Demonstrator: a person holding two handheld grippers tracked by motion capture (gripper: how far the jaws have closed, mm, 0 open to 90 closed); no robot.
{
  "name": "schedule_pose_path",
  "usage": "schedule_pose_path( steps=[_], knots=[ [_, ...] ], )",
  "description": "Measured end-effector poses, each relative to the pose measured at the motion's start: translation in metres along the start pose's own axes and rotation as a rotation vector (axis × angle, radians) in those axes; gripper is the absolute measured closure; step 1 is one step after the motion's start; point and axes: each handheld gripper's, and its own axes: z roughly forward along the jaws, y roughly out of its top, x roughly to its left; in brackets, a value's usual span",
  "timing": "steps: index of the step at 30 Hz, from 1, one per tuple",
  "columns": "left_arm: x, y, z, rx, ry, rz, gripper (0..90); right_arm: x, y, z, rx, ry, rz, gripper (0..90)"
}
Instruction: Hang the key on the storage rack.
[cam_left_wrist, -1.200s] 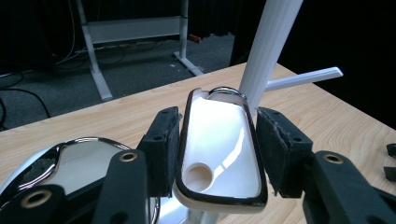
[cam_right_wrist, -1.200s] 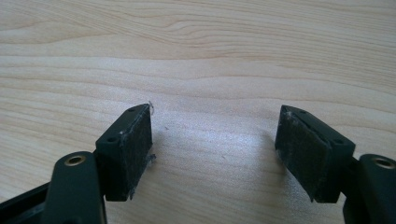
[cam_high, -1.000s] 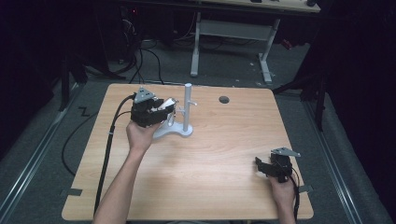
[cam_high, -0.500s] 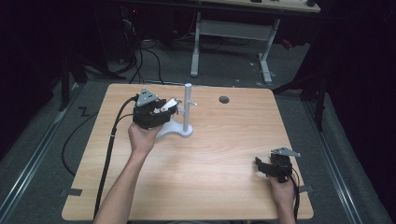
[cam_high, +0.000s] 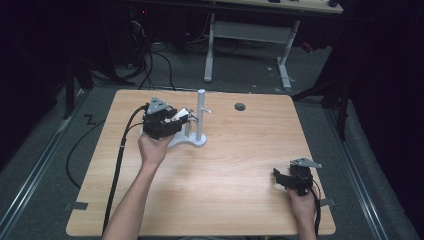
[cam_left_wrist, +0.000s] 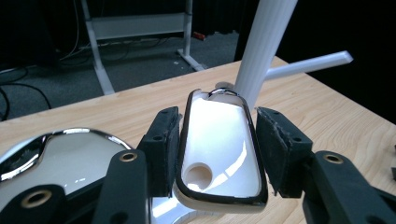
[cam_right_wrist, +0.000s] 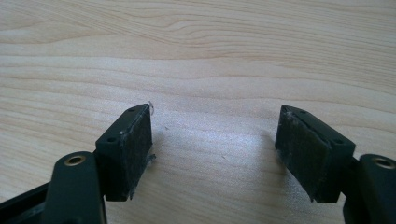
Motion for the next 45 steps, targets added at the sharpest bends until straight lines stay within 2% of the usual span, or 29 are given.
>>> schedule_pose_path(
  steps=[15, 23, 39, 45],
  knots=[
    [0.011, -0.019, -0.002, 0.008, 0.025, -0.021, 51.0, 0.0, 0.0, 0.0, 0.0, 0.0, 0.0, 27.5],
    [0.009, -0.028, 0.004, 0.03, 0.03, -0.015, 51.0, 0.0, 0.0, 0.0, 0.0, 0.0, 0.0, 27.6],
    [-0.003, -0.044, 0.022, 0.102, 0.046, 0.04, 50.7, 0.0, 0.0, 0.0, 0.0, 0.0, 0.0, 27.5],
    [-0.005, -0.046, 0.026, 0.12, 0.045, 0.047, 50.6, 0.0, 0.0, 0.0, 0.0, 0.0, 0.0, 27.5]
  ],
)
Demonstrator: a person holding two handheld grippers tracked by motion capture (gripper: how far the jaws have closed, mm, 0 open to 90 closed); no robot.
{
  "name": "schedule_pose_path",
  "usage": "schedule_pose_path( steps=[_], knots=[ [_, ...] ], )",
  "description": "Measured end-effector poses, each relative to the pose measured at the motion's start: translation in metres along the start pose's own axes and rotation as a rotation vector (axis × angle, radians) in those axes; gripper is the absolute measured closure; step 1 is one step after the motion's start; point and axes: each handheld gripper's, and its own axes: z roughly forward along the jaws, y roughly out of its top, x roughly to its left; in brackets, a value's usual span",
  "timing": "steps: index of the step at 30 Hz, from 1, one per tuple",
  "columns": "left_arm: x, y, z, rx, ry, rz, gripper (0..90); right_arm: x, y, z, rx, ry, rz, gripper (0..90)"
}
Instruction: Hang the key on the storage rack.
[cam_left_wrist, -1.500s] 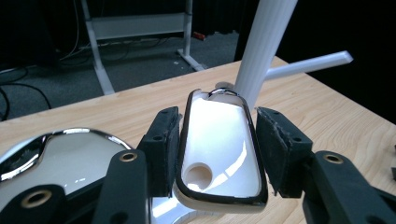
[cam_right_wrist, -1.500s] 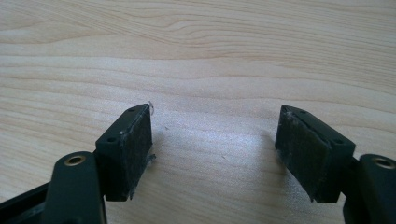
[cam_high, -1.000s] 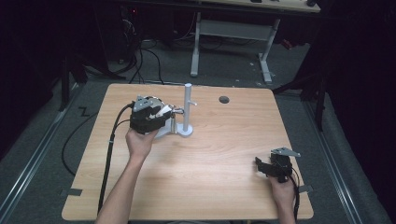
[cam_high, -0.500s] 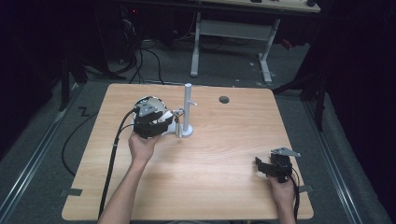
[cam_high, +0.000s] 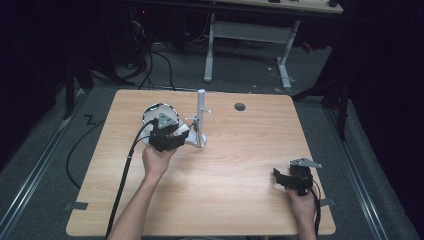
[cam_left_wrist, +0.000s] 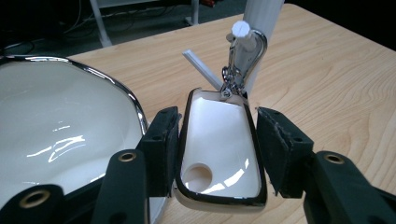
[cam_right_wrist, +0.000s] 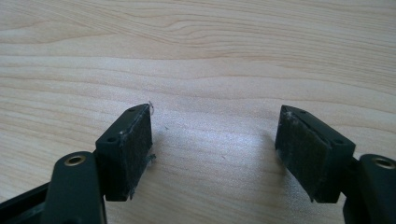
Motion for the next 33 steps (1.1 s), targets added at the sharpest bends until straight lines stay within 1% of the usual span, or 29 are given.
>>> schedule_pose_path(
  steps=[7, 8, 11, 16, 24, 33],
  knots=[
    [-0.002, -0.002, 0.006, 0.019, -0.002, 0.007, 50.6, 0.0, 0.0, 0.0, 0.0, 0.0, 0.0, 27.5],
    [-0.003, -0.003, 0.008, 0.028, 0.0, 0.01, 50.6, 0.0, 0.0, 0.0, 0.0, 0.0, 0.0, 27.5],
    [-0.004, -0.006, 0.01, 0.027, -0.001, 0.005, 50.5, 0.0, 0.0, 0.0, 0.0, 0.0, 0.0, 27.6],
    [-0.005, -0.011, 0.013, 0.042, -0.003, 0.005, 50.4, 0.0, 0.0, 0.0, 0.0, 0.0, 0.0, 27.5],
    [-0.004, -0.014, 0.015, 0.049, -0.003, 0.001, 50.3, 0.0, 0.0, 0.0, 0.0, 0.0, 0.0, 27.5],
    [-0.004, -0.015, 0.016, 0.056, -0.003, -0.006, 50.1, 0.0, 0.0, 0.0, 0.0, 0.0, -0.001, 27.5]
  ],
)
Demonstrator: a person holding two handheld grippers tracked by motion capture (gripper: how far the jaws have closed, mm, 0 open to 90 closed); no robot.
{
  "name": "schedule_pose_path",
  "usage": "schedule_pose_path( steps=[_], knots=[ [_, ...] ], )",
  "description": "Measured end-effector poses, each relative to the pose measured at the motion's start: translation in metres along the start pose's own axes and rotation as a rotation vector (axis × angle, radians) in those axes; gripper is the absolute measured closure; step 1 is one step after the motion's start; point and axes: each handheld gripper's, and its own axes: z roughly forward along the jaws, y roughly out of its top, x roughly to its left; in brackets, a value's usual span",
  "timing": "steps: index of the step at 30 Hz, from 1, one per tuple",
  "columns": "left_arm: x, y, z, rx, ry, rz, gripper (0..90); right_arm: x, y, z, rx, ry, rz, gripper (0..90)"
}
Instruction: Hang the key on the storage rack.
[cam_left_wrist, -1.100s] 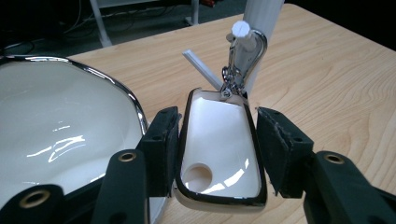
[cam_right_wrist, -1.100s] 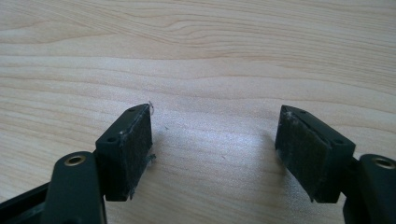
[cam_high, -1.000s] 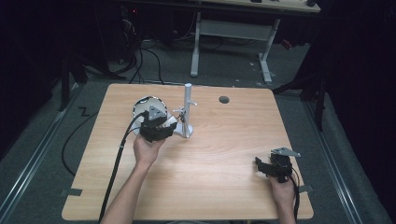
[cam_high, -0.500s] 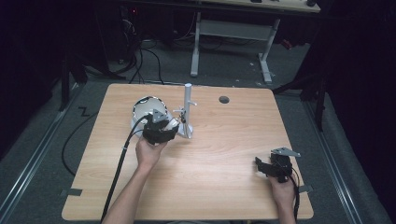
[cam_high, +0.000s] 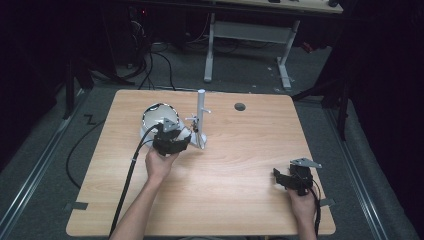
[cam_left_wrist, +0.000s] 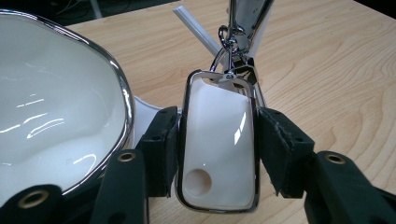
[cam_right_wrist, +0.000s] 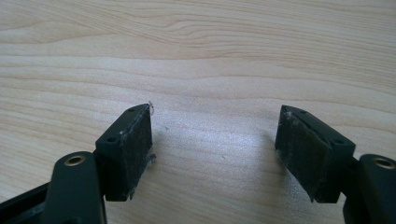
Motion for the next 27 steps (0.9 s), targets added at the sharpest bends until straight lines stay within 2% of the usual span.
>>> schedule_pose_path(
  steps=[15, 22, 27],
  knots=[
    [0.004, -0.005, -0.004, 0.008, -0.007, -0.026, 48.7, 0.0, 0.0, 0.0, 0.0, 0.0, 0.0, 27.5],
    [0.009, -0.008, -0.01, 0.001, -0.004, -0.05, 44.4, 0.0, 0.0, 0.0, 0.0, 0.0, 0.001, 27.5],
    [0.011, -0.009, -0.018, -0.007, -0.004, -0.046, 42.5, 0.0, 0.0, 0.0, 0.0, 0.0, 0.0, 27.5]
  ],
)
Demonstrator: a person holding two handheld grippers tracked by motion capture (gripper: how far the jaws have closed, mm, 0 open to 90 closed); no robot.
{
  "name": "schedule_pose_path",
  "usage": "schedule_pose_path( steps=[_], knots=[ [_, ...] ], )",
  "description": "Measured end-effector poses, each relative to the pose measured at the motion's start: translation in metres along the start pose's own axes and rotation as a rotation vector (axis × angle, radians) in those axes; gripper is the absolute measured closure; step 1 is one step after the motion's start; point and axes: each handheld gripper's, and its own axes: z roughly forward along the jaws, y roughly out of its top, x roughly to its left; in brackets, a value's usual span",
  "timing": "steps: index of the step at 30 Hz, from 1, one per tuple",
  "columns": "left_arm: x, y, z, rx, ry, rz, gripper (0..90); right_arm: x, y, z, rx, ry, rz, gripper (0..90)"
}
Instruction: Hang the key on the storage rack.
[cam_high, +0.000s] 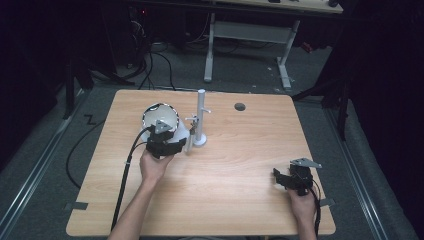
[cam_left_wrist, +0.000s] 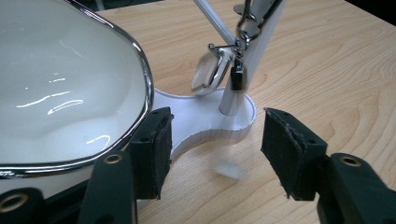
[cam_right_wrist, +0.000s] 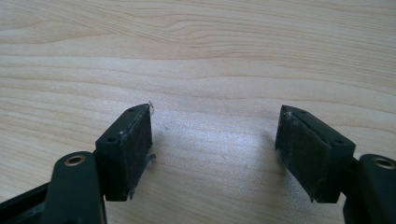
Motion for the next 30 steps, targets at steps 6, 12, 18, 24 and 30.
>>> schedule_pose_path(
  steps=[6, 12, 18, 24, 30],
  knots=[
    [0.002, 0.0, -0.011, -0.028, 0.003, -0.013, 41.0, 0.0, 0.0, 0.0, 0.0, 0.0, 0.0, 27.5],
    [0.005, 0.0, -0.021, -0.035, 0.008, -0.01, 39.9, 0.0, 0.0, 0.0, 0.0, 0.0, 0.0, 27.5],
    [0.009, -0.003, -0.03, -0.052, 0.008, -0.029, 39.7, 0.0, 0.0, 0.0, 0.0, 0.0, 0.0, 27.5],
    [0.011, -0.004, -0.038, -0.048, 0.016, -0.03, 39.3, 0.0, 0.0, 0.0, 0.0, 0.0, 0.0, 27.5],
    [0.01, -0.004, -0.044, -0.061, 0.016, -0.027, 39.3, 0.0, 0.0, 0.0, 0.0, 0.0, 0.0, 27.5]
  ],
)
